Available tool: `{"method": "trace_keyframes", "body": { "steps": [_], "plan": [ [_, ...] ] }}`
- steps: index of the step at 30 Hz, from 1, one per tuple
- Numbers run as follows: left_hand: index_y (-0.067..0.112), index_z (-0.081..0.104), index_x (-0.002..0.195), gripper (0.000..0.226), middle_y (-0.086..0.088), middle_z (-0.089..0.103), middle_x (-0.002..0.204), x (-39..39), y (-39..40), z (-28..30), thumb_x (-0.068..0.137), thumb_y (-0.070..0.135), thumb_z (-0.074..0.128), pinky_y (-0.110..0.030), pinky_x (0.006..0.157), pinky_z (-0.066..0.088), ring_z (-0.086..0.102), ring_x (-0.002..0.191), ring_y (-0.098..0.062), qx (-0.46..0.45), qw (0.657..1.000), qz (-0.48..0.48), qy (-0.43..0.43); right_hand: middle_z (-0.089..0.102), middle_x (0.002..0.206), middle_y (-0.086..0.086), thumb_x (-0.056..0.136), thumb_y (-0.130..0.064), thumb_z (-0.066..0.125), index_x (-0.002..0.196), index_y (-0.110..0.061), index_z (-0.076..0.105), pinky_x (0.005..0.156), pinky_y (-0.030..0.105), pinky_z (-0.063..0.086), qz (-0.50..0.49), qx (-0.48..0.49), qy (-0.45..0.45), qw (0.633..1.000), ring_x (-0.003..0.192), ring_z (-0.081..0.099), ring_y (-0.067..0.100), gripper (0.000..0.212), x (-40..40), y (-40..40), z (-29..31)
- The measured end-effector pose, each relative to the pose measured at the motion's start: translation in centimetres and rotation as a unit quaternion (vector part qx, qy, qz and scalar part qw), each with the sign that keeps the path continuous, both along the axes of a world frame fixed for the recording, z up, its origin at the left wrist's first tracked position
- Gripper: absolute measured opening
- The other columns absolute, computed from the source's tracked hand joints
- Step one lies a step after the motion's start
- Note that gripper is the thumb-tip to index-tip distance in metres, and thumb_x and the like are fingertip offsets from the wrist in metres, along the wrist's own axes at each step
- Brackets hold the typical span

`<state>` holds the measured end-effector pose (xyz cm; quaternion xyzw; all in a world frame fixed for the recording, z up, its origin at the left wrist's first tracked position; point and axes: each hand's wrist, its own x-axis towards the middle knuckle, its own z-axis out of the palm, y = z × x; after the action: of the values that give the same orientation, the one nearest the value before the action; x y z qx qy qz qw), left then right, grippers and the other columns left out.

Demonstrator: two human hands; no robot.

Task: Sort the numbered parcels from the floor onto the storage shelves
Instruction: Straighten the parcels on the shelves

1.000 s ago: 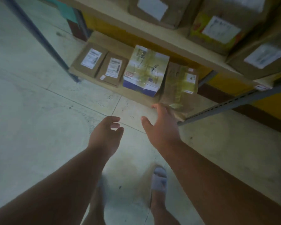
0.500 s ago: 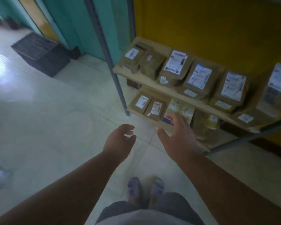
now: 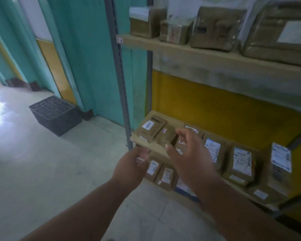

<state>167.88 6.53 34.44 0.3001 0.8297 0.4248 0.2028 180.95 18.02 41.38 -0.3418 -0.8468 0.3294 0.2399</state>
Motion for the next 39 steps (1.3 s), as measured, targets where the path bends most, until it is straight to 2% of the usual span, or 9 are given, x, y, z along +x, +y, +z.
{"method": "trace_keyframes", "body": {
  "steps": [4,7,12,15,20,24,28,33,39],
  "plan": [
    [0.035,0.059,0.109,0.026,0.012,0.066,0.097,-5.6,1.8,3.1,0.093,0.015,0.063,-0.010,0.067,0.048,0.060,0.082,0.002,0.049,0.997,-0.051,0.018,0.047,0.124,-0.025,0.088,-0.043,0.068,0.134,-0.037,0.046,0.074,0.005,0.031,-0.049,0.033,0.051,0.997,0.107,0.043,-0.010,0.051,-3.8,-0.2,4.3],
    [0.037,0.058,0.107,0.021,0.013,0.066,0.097,-10.0,3.2,5.6,0.094,0.020,0.061,-0.022,0.066,0.049,0.063,0.086,-0.005,0.066,0.991,-0.101,0.052,0.048,0.135,-0.021,0.089,-0.043,0.067,0.138,-0.036,0.043,0.084,0.011,0.034,-0.076,0.071,0.067,0.992,0.120,0.043,-0.005,0.055,-7.3,-0.4,7.5],
    [0.038,0.057,0.114,0.025,0.015,0.065,0.102,-16.2,5.4,11.9,0.095,0.023,0.062,-0.006,0.058,0.040,0.063,0.087,-0.002,0.126,0.980,-0.136,0.073,0.050,0.133,-0.019,0.089,-0.045,0.066,0.139,-0.036,0.044,0.089,0.020,0.038,-0.118,0.113,0.086,0.983,0.119,0.045,-0.003,0.055,-11.7,-0.1,13.8],
    [0.035,0.058,0.120,0.027,0.019,0.063,0.105,-18.7,7.0,15.4,0.095,0.026,0.062,-0.017,0.066,0.044,0.062,0.091,0.001,0.162,0.973,-0.148,0.075,0.051,0.129,-0.020,0.089,-0.044,0.066,0.136,-0.037,0.046,0.092,0.022,0.040,-0.121,0.143,0.081,0.979,0.118,0.047,-0.001,0.051,-13.1,0.6,17.6],
    [0.035,0.058,0.120,0.026,0.022,0.061,0.101,-21.6,10.3,19.0,0.095,0.029,0.062,-0.020,0.066,0.045,0.060,0.083,0.001,0.194,0.966,-0.122,0.124,0.052,0.128,-0.018,0.089,-0.047,0.065,0.134,-0.037,0.046,0.098,0.029,0.046,-0.094,0.201,0.015,0.975,0.116,0.050,0.001,0.050,-16.4,4.3,22.4],
    [0.036,0.059,0.118,0.026,0.022,0.062,0.098,-24.2,12.4,21.2,0.093,0.029,0.062,-0.027,0.064,0.048,0.055,0.068,0.000,0.213,0.961,-0.075,0.160,0.056,0.116,-0.017,0.089,-0.044,0.065,0.115,-0.039,0.053,0.090,0.029,0.049,-0.048,0.227,-0.029,0.972,0.105,0.055,0.004,0.029,-20.8,8.9,25.6],
    [0.039,0.058,0.117,0.028,0.022,0.060,0.098,-26.9,13.5,23.4,0.092,0.029,0.064,-0.024,0.061,0.044,0.055,0.064,0.003,0.206,0.955,-0.021,0.213,0.061,0.115,-0.012,0.089,-0.043,0.065,0.112,-0.033,0.057,0.076,0.027,0.048,-0.002,0.242,-0.138,0.960,0.097,0.057,0.008,0.026,-26.3,14.7,28.1],
    [0.037,0.059,0.125,0.034,0.020,0.060,0.112,-29.1,14.2,24.3,0.092,0.032,0.064,-0.024,0.076,0.041,0.052,0.079,-0.003,0.177,0.936,-0.017,0.303,0.055,0.136,0.001,0.091,-0.050,0.064,0.132,-0.020,0.056,0.092,0.032,0.039,0.021,0.268,-0.243,0.932,0.118,0.051,0.020,0.051,-31.5,19.6,29.4],
    [0.038,0.050,0.135,0.041,0.017,0.059,0.110,-31.8,14.1,25.8,0.095,0.038,0.059,-0.023,0.072,0.035,0.048,0.085,-0.002,0.145,0.907,-0.062,0.390,0.063,0.117,-0.002,0.092,-0.054,0.059,0.115,-0.019,0.069,0.090,0.034,0.045,0.024,0.250,-0.271,0.929,0.103,0.056,0.015,0.043,-33.1,20.4,28.4]
  ]
}}
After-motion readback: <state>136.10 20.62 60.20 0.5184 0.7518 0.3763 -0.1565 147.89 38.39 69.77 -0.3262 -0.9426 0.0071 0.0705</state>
